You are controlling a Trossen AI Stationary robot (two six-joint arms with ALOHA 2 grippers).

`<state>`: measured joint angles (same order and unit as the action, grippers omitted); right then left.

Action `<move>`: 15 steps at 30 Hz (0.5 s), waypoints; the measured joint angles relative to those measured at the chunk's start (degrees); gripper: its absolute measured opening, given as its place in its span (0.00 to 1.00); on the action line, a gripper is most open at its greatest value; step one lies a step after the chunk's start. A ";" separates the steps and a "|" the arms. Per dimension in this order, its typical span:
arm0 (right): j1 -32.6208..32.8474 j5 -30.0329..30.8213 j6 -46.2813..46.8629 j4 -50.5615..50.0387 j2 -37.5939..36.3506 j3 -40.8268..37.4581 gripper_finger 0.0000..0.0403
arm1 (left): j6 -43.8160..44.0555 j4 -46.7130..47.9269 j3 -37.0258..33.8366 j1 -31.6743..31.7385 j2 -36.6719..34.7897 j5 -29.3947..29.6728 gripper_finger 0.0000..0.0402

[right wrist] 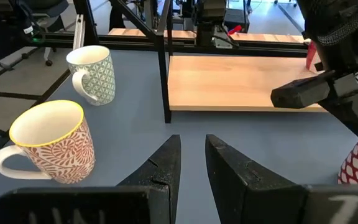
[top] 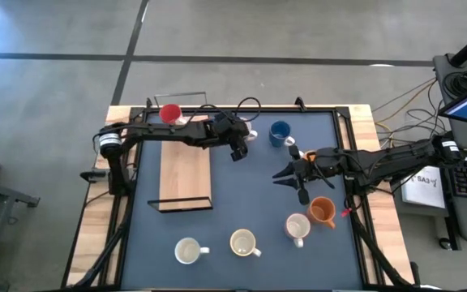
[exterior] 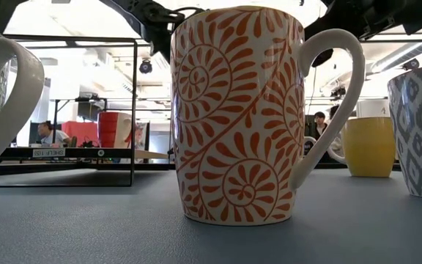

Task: Place coffee mugs
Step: Put the red patterned mug on the shelf

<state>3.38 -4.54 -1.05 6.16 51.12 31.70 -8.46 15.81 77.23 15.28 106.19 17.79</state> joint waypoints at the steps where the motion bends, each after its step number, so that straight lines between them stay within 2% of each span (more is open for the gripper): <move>1: 0.00 0.00 0.26 0.10 0.03 -0.08 0.16 | -0.41 0.07 0.00 0.01 0.16 0.13 0.36; 6: 0.00 -0.02 1.11 0.08 0.10 -0.33 0.16 | -1.37 0.06 -0.02 0.06 0.31 -0.48 0.39; 15: 0.02 -0.02 1.48 0.09 0.08 -0.47 0.16 | -0.95 -0.15 -0.11 0.85 1.28 -0.75 0.31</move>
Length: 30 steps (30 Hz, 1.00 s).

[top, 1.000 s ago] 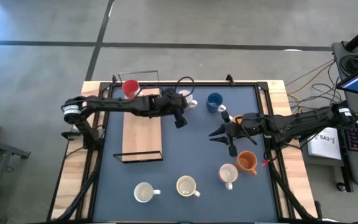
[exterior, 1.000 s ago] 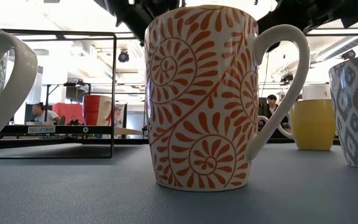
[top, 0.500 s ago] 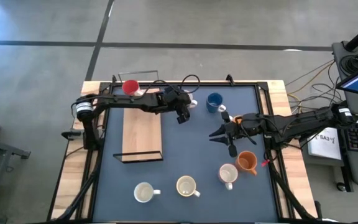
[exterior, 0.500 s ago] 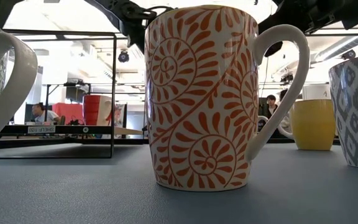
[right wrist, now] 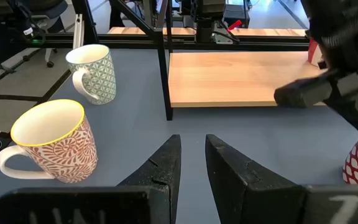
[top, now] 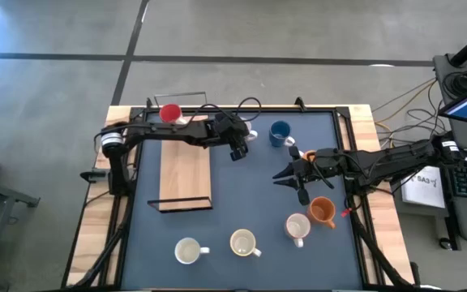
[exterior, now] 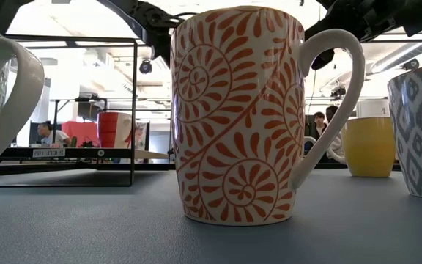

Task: Place coffee mugs
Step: Put the red patterned mug on the shelf

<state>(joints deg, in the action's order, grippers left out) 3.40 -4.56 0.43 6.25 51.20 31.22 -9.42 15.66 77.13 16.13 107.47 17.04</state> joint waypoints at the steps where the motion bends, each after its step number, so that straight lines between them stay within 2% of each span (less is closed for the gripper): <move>1: 0.00 0.00 0.00 0.01 0.00 0.00 0.16 | 0.22 0.00 -0.02 0.14 0.41 -0.08 0.31; 10: 0.00 0.00 -0.03 0.04 0.00 0.00 0.16 | 0.56 -0.45 0.00 0.20 2.42 0.05 0.28; 14: 0.00 0.00 -0.09 0.04 0.00 0.00 0.16 | 0.68 -0.07 -0.02 0.19 2.38 0.00 0.20; 19: 0.00 0.00 -0.14 0.04 0.00 0.00 0.16 | 0.99 0.42 -0.02 0.10 2.15 -0.35 0.03; 23: 0.00 0.02 -0.15 0.04 0.00 0.00 0.16 | 1.08 1.32 -0.05 -0.55 0.58 -0.55 0.03; 26: 0.00 0.00 -0.04 0.04 0.00 0.00 0.16 | 1.51 4.25 1.03 -1.47 -1.78 -0.65 0.01; 30: 0.00 0.02 -0.03 0.04 0.00 0.00 0.16 | 1.49 13.25 5.48 -2.58 -4.27 -1.47 0.01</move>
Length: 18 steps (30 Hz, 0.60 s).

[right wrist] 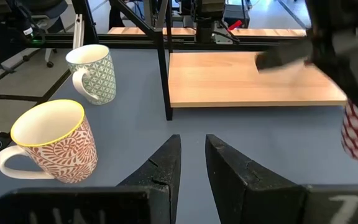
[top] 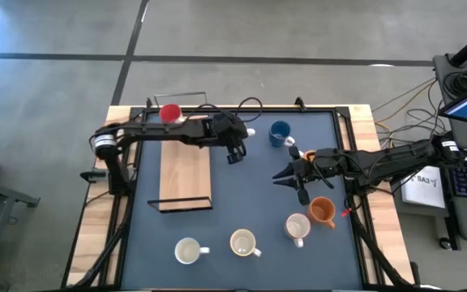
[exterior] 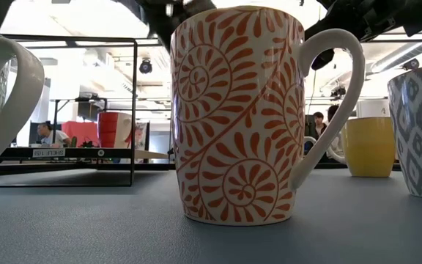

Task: Place coffee mugs
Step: Put the red patterned mug on the shelf

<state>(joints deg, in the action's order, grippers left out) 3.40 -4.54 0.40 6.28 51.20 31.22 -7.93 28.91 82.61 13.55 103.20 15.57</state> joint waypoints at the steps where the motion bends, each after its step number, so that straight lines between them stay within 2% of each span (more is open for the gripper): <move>1: 0.00 0.00 0.01 -0.02 0.00 0.00 0.16 | -0.26 2.79 1.45 -0.13 -0.21 -0.06 0.01; 7: 0.00 0.00 0.06 -0.02 0.00 -0.02 0.16 | -2.99 20.10 8.70 0.11 -0.79 0.17 0.01; 18: 0.00 0.00 0.46 0.00 0.00 -0.28 0.16 | -2.61 24.71 6.50 5.48 -5.31 0.52 0.01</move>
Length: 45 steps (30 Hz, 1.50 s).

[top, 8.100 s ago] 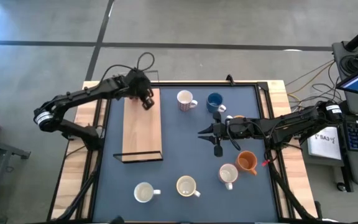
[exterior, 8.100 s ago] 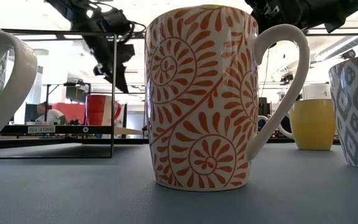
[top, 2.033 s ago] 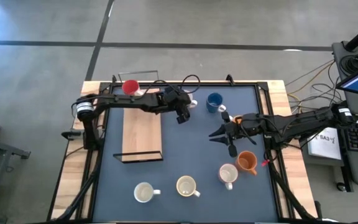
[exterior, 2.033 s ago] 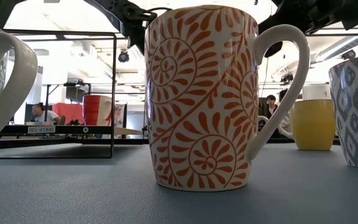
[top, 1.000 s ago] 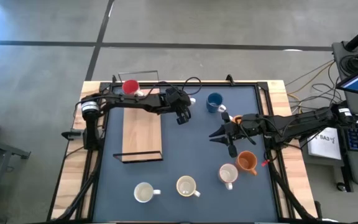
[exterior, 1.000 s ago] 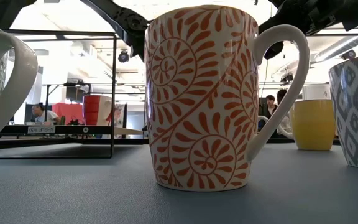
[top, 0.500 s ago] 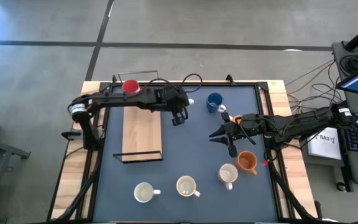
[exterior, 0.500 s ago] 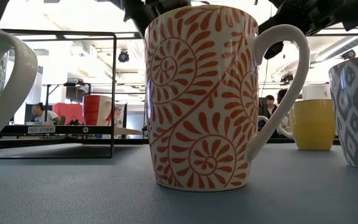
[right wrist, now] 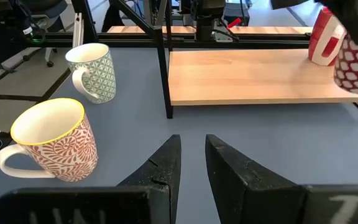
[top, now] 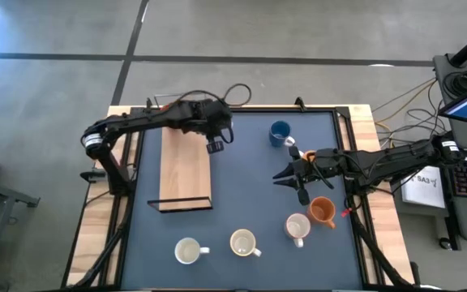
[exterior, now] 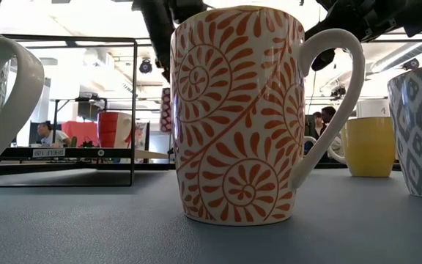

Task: Place coffee mugs
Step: Put the red patterned mug on the shelf

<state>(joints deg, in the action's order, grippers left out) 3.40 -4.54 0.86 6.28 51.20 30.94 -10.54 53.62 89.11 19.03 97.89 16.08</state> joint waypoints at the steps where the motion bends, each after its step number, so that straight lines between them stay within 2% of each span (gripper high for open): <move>1: 0.00 0.01 0.01 -0.02 -0.02 0.00 0.16 | 0.55 -0.47 -0.65 0.72 -0.58 -0.01 0.01; 8: 0.00 0.02 0.01 -0.02 0.00 -0.13 0.16 | 7.80 -3.49 -7.34 5.16 -4.22 0.15 0.01; 14: -0.02 0.04 -0.24 0.00 0.00 -0.13 0.16 | 18.47 -3.92 -10.21 6.30 -4.41 4.38 0.02; 26: -0.04 0.07 -0.30 0.00 0.00 -0.13 0.16 | 25.05 -8.84 -10.79 6.66 -4.31 4.45 0.03; 37: -0.04 0.07 -0.39 0.00 0.00 -0.13 0.16 | 30.01 -7.77 -11.01 7.94 -4.28 4.64 0.03; 45: -0.04 0.07 -0.40 0.00 0.00 -0.13 0.16 | 32.69 -8.28 -12.32 8.10 -4.26 7.01 0.03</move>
<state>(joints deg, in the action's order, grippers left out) 3.36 -4.47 0.46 6.28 51.20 30.81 22.16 45.34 76.79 27.14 93.62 23.10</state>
